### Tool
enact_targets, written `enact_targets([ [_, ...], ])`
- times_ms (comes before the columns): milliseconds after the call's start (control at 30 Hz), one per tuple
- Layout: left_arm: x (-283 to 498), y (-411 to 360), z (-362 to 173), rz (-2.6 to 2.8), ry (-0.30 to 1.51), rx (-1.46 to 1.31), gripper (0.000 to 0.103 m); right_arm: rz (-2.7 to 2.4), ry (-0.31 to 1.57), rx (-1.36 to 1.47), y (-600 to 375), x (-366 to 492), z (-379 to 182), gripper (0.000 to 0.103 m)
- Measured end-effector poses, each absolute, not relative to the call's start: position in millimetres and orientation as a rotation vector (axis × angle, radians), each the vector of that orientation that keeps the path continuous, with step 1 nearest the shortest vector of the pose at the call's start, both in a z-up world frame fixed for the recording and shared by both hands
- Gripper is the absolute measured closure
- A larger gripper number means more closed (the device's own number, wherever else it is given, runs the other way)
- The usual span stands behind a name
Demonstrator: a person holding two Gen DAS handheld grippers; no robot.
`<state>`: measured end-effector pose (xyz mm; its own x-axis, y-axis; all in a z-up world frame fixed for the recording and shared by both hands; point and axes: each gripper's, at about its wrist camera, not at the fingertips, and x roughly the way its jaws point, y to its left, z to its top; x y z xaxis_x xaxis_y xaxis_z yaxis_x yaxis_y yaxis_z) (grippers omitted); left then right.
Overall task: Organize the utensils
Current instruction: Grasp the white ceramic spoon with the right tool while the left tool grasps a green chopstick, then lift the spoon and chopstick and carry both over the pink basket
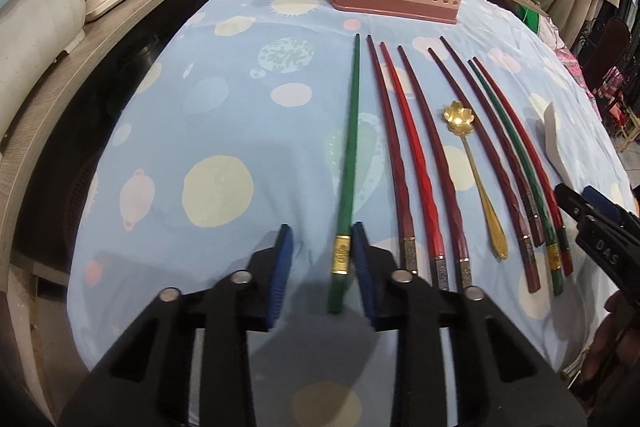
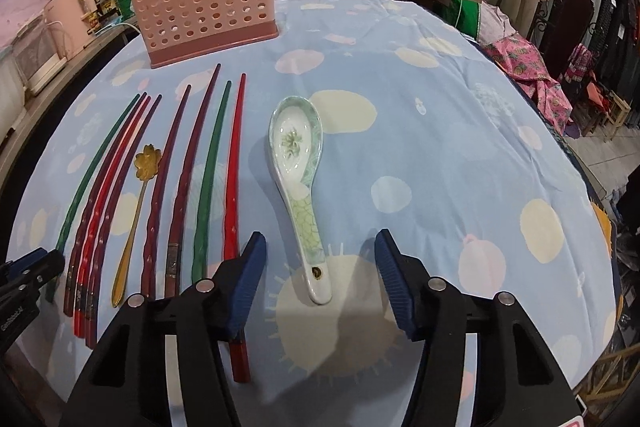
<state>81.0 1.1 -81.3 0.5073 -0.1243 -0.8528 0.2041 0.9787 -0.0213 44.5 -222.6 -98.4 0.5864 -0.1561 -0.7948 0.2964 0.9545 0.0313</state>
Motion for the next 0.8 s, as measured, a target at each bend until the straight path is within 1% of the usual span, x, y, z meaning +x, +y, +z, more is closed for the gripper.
enact_targets([
  [33, 80.9, 1.6, -81.2, -0.207, 1.024, 0.075, 0.087, -0.258, 0.906, 0.159, -221.4, 44.6, -98.2, 0.059],
  [67, 80.2, 1.8, -81.1, -0.216, 1.028, 0.066, 0.094, -0.251, 0.904, 0.153, -220.3, 44.5, -97.7, 0.063],
  [100, 79.8, 2.1, -80.8, -0.229, 1.032, 0.056, 0.094, -0.242, 0.904, 0.152, -219.3, 44.1, -97.3, 0.075],
  [133, 78.8, 2.0, -81.0, -0.238, 1.034, 0.048, 0.095, -0.236, 0.906, 0.149, -218.1, 43.7, -96.7, 0.08],
  [167, 77.4, 1.8, -80.4, -0.247, 1.036, 0.039, 0.095, -0.232, 0.909, 0.142, -217.0, 43.4, -95.9, 0.091],
  [300, 72.5, 1.7, -73.2, -0.266, 1.025, 0.025, 0.096, -0.205, 0.915, 0.154, -216.9, 38.9, -92.0, 0.093],
  [500, 66.9, 9.8, -43.6, -0.27, 0.969, -0.003, 0.096, -0.184, 0.88, 0.182, -218.4, 26.7, -69.7, 0.095],
  [667, 73.6, 15.7, -2.8, -0.266, 0.885, -0.021, 0.096, -0.165, 0.83, 0.194, -221.8, 28.1, -36.1, 0.096],
  [800, 93.4, 16.2, 35.1, -0.264, 0.809, -0.034, 0.096, -0.147, 0.792, 0.219, -232.1, 42.9, -10.3, 0.097],
])
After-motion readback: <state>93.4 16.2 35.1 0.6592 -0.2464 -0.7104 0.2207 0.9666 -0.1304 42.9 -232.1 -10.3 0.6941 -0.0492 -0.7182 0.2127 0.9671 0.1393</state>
